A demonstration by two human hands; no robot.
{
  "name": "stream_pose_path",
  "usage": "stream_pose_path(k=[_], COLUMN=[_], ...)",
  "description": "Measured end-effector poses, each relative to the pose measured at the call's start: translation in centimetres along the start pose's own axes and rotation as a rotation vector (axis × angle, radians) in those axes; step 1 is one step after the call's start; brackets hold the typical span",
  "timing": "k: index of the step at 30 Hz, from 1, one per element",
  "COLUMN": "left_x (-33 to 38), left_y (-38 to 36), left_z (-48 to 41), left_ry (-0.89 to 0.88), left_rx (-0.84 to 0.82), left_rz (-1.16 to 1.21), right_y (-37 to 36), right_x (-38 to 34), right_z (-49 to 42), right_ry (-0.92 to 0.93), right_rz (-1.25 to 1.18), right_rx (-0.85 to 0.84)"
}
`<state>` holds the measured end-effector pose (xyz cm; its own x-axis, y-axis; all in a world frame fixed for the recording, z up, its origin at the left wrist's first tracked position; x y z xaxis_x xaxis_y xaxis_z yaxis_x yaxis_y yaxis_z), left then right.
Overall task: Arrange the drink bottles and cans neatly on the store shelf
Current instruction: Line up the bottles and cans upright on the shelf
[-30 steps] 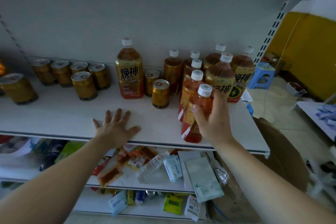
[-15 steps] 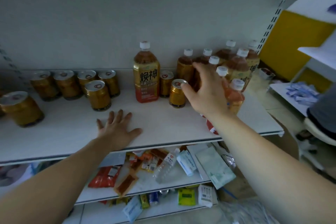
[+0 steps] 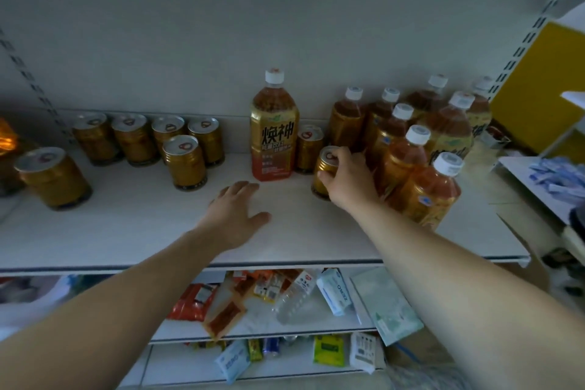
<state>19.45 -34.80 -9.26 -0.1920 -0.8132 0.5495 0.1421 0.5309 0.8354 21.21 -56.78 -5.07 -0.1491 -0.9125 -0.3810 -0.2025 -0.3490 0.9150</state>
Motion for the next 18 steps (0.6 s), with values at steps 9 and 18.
stream_pose_path(k=[9,18], left_x=[3.6,3.5], left_y=[5.8,6.5], left_z=[-5.8,-9.3], left_ry=[0.069,0.068], left_rx=[0.436,0.210], left_rz=[0.503,0.772], right_y=[1.1,-0.5], right_x=[0.4,0.9], right_z=[4.1,4.1], right_ry=[0.105,0.021], right_rz=[-0.058,-0.117], right_rx=[0.029,-0.004])
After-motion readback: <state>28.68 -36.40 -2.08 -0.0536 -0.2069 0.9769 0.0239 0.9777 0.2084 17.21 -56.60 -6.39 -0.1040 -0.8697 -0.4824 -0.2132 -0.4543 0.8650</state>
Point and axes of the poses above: each hand's wrist, its own z-axis away from the middle knuckle, its own y-axis out of the back of the hand, x = y × z, the point moved 10 cm from there along -z, towards the middle knuckle, and after that the axes turned 9 degrees about z, right-handed, at the moved point
